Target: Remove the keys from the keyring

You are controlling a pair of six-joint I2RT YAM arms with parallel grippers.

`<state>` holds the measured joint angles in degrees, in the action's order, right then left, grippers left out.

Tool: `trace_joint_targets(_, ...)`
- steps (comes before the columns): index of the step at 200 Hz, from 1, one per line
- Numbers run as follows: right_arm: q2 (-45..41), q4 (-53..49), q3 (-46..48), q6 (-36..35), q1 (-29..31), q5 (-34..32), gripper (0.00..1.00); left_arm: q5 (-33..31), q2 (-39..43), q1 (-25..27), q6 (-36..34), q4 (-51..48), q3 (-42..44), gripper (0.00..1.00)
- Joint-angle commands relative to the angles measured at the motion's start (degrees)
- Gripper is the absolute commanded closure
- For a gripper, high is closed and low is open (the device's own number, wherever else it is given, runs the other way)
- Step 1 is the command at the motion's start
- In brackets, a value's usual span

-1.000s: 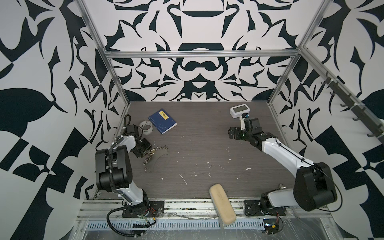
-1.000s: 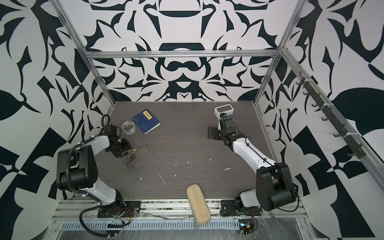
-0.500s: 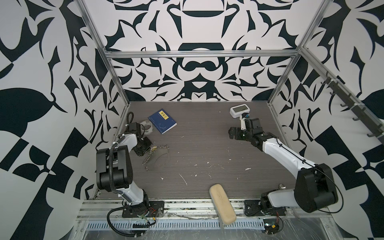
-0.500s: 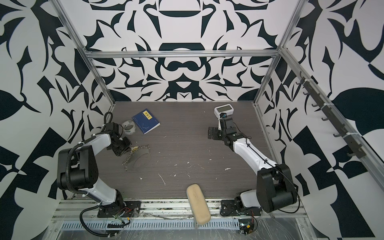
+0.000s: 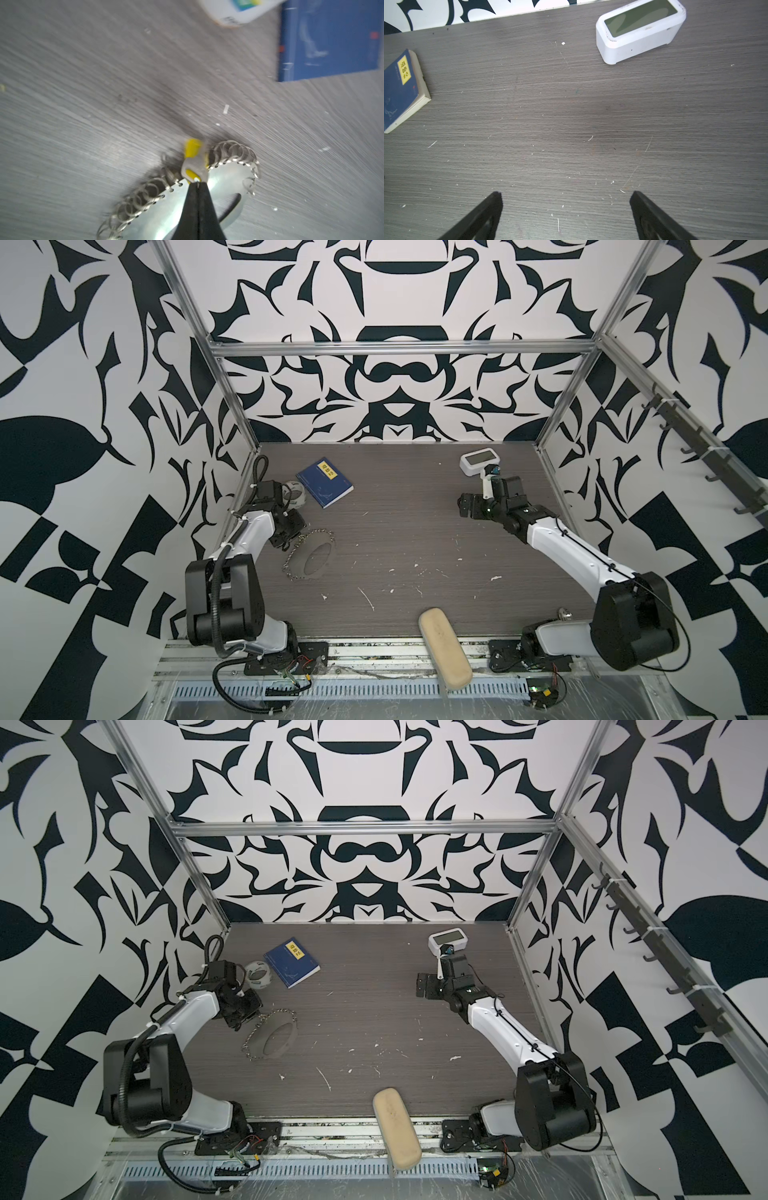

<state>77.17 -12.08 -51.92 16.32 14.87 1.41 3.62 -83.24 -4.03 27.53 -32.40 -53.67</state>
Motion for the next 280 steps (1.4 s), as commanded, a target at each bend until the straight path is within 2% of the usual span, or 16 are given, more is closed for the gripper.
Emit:
trace_joint_targets(1, -1.84, 2.51, -2.06, -0.41, 0.50, 2.51, 0.00, -0.38, 4.05, 1.71, -3.61, -1.18, -2.47, 1.00)
trace_joint_targets(37, -3.03, 7.48, -0.27, -0.93, 1.01, 7.87, 0.00, 1.74, 8.69, 4.31, -6.95, -1.51, -5.10, 1.00)
trace_joint_targets(69, -4.93, 16.79, 2.82, -2.88, 1.72, 14.51, 0.00, 5.97, 12.99, 7.10, -9.93, -0.40, -8.07, 1.00)
trace_joint_targets(96, -6.94, 27.17, 5.90, -4.05, 2.40, 19.90, 0.00, 7.82, 16.07, 11.93, -12.51, 3.61, -9.07, 1.00)
trace_joint_targets(123, -8.29, 35.67, 7.80, -5.30, 3.29, 22.59, 0.00, 10.34, 17.71, 16.88, -16.75, 7.21, -9.72, 1.00)
trace_joint_targets(160, -9.68, 37.81, 6.60, -8.68, 4.37, 25.99, 0.00, 16.47, 19.30, 21.95, -25.73, 13.07, -9.74, 1.00)
trace_joint_targets(191, -11.79, 37.36, 5.35, -10.30, 4.71, 27.82, 0.00, 19.99, 18.29, 25.34, -32.44, 13.23, -12.52, 1.00)
trace_joint_targets(213, -12.72, 36.38, 4.57, -11.29, 4.90, 28.66, 0.00, 25.12, 17.82, 27.26, -38.33, 13.24, -13.30, 1.00)
trace_joint_targets(255, -13.17, 34.94, 3.81, -14.64, 5.76, 30.54, 0.00, 26.68, 16.92, 28.48, -43.53, 12.11, -14.87, 1.00)
trace_joint_targets(280, -13.44, 35.05, 3.93, -18.85, 7.12, 35.09, 0.02, 26.09, 15.99, 29.63, -45.20, 11.68, -16.16, 1.00)
